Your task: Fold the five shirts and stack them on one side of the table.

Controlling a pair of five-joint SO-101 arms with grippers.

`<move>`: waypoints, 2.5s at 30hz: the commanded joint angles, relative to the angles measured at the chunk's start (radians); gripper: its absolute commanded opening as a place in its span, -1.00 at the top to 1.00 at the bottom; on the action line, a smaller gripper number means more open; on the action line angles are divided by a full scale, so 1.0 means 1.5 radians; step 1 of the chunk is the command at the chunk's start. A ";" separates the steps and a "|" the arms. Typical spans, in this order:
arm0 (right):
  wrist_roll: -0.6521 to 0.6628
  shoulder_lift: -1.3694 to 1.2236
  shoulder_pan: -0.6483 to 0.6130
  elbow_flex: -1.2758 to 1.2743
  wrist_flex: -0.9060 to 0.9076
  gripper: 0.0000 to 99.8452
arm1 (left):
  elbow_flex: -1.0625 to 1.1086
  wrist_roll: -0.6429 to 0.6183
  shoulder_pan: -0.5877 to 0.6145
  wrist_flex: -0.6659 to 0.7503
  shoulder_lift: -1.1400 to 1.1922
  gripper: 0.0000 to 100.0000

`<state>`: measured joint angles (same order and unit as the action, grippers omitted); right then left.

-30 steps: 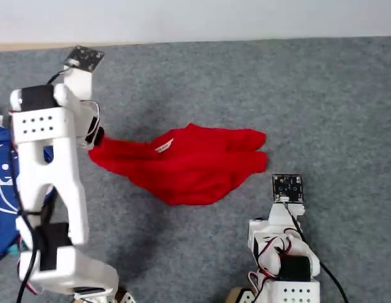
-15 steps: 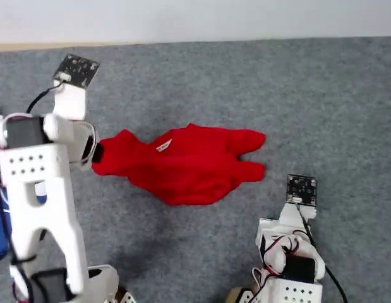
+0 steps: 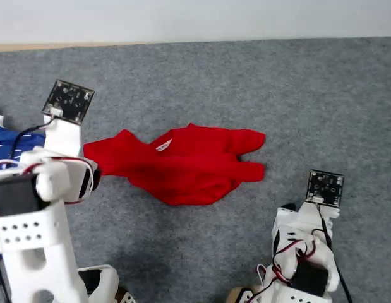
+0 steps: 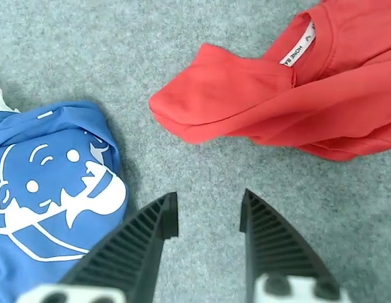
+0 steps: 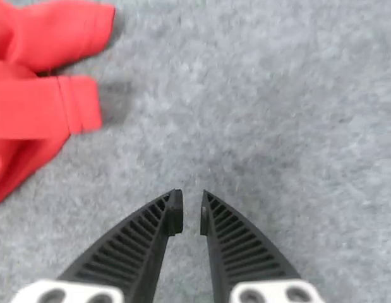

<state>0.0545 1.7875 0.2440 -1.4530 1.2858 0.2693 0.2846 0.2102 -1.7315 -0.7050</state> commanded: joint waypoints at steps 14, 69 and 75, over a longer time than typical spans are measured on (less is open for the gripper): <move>0.085 -0.014 -0.002 0.223 0.038 0.98 | 0.076 -0.054 0.007 -0.014 -0.114 0.66; 0.503 -1.349 -0.260 1.146 0.322 0.41 | 0.242 -0.004 0.275 0.095 -0.109 0.65; 0.531 -1.392 -0.284 1.146 0.319 0.41 | 0.259 -0.004 0.275 0.095 -0.114 0.65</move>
<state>0.8278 -0.2946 -0.1734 0.2148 1.7400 0.6636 0.2677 0.6214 -1.6072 -0.8600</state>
